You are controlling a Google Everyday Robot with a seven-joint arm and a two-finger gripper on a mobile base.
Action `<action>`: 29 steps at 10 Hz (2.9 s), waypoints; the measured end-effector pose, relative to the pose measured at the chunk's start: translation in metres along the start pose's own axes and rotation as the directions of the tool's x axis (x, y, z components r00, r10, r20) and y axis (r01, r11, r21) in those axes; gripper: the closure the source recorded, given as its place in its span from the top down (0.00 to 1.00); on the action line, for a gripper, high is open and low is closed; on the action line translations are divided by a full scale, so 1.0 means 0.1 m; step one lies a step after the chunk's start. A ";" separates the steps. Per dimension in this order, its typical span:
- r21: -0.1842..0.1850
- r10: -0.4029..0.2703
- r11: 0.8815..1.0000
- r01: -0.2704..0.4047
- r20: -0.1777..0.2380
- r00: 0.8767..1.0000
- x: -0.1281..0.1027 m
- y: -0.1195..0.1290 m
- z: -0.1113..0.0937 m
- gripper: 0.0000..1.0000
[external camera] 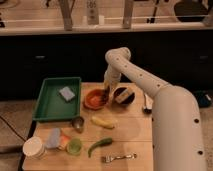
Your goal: Place grapes in red bowl
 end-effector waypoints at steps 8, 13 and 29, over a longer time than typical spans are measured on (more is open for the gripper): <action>-0.006 -0.015 1.000 0.015 0.008 1.000 0.01 -0.05 0.01 0.00; -0.008 -0.028 1.000 0.028 0.013 1.000 -0.02 -0.11 0.02 0.00; -0.008 -0.062 0.998 0.063 0.031 0.998 -0.08 -0.20 0.04 0.00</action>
